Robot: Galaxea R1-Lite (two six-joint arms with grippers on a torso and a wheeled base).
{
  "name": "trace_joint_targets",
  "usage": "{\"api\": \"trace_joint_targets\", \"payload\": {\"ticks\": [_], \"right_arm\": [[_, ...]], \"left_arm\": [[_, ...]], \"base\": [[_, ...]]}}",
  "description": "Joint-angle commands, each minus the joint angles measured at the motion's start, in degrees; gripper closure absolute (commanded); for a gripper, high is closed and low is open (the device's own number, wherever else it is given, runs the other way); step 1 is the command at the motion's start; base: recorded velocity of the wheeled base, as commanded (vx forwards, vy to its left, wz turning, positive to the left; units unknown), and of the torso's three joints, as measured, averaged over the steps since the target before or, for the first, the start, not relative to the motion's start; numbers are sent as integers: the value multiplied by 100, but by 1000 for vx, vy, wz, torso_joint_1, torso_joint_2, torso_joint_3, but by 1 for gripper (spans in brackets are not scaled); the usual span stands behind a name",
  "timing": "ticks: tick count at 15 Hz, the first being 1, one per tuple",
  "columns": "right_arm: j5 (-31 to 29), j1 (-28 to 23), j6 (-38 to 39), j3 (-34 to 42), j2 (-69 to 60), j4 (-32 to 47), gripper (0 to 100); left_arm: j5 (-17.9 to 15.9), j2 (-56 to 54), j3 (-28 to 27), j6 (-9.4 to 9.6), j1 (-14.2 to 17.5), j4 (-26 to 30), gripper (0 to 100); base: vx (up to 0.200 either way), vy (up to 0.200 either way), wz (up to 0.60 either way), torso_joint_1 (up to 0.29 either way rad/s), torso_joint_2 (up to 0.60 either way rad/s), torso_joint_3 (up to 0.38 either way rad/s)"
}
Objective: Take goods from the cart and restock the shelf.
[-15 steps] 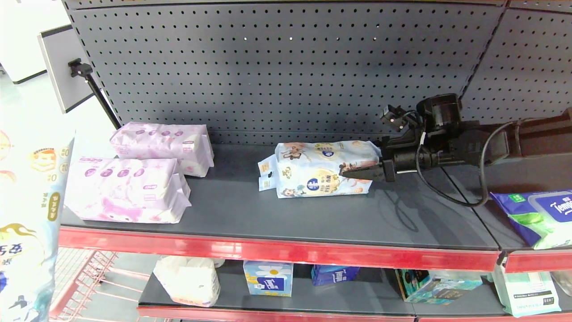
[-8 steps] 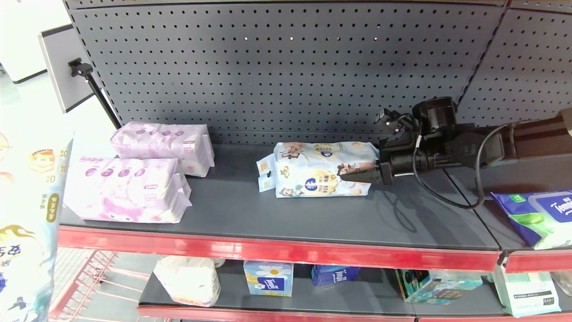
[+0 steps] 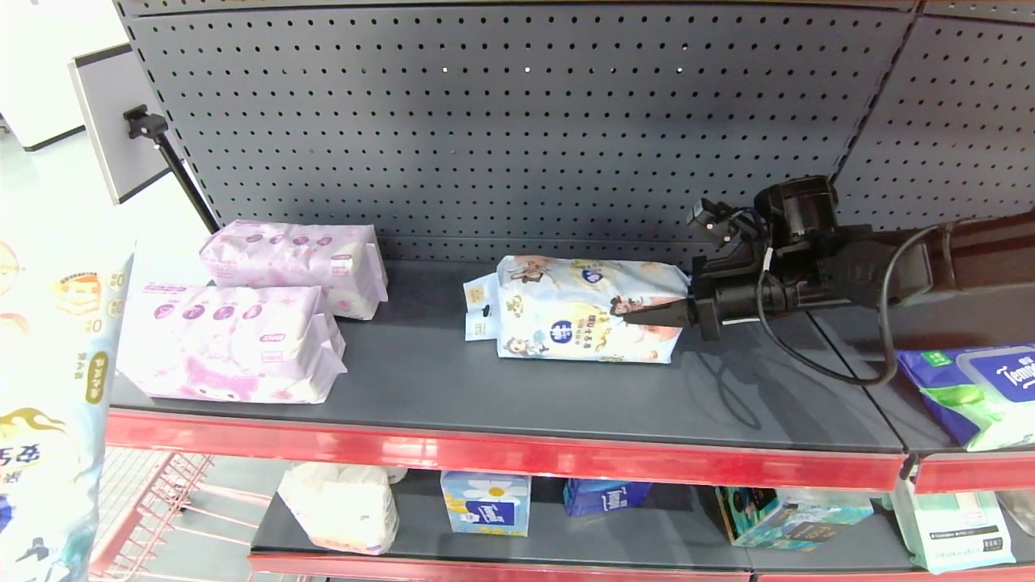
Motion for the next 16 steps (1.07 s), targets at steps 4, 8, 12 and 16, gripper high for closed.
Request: {"api": "trace_joint_targets", "payload": {"ticks": [4,8,12,16], "right_arm": [[17,170,-208,936,-789,-35,100],[0,179,-647,1552,-1079,-62,100],[-70,214,-673,1815,-1273,-79,100],[-290,240,-691,2176,-1308,-492,100]], "left_arm": [[-8,7,-17,1,-3,1,100],[-8,16,-17,1,-3,1,100],[-8,25,-17,1,-3,-8,100],[-8,33,-17,1,-3,-8,100]], "base": [[0,0,0,0,0,0],[0,0,0,0,0,0],[0,0,0,0,0,0],[0,0,0,0,0,0]]}}
